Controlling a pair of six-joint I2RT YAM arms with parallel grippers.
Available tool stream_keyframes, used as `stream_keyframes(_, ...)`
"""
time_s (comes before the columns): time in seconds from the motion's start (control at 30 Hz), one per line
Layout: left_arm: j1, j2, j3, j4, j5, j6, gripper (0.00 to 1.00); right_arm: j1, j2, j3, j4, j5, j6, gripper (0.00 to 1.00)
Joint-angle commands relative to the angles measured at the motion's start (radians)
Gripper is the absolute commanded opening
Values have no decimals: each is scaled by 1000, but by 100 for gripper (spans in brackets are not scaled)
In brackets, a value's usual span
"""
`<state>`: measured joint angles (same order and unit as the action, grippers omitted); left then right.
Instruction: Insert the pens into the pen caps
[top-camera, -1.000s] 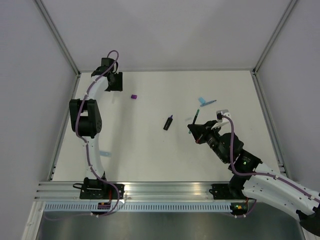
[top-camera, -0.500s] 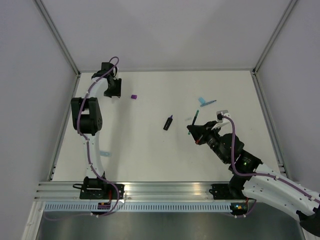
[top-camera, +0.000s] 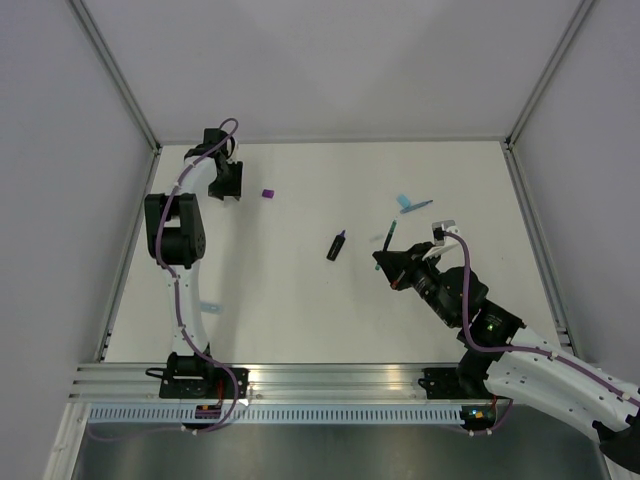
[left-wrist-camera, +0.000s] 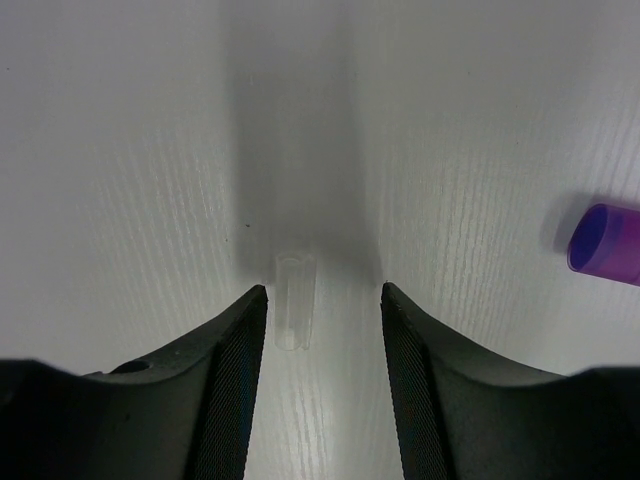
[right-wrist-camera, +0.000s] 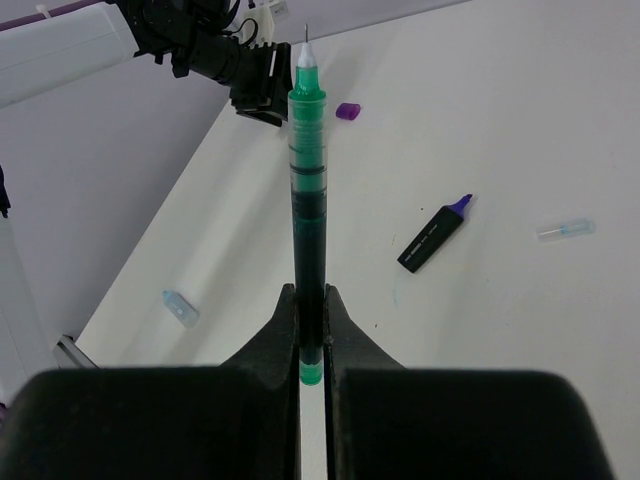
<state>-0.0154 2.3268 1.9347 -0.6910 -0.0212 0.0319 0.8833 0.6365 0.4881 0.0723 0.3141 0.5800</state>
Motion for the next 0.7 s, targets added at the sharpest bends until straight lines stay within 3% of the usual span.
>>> stream_keyframes(0.0, 8, 22, 40, -19, -16, 37, 54, 0, -11, 7, 12, -1, 9, 0)
stream_keyframes(0.27, 8, 37, 41, -44, -43, 60, 45, 0, -14, 9, 9, 2, 11, 0)
stream_keyframes(0.67, 8, 66, 52, -94, -95, 53, 21, 0, -24, 9, 6, 3, 11, 0)
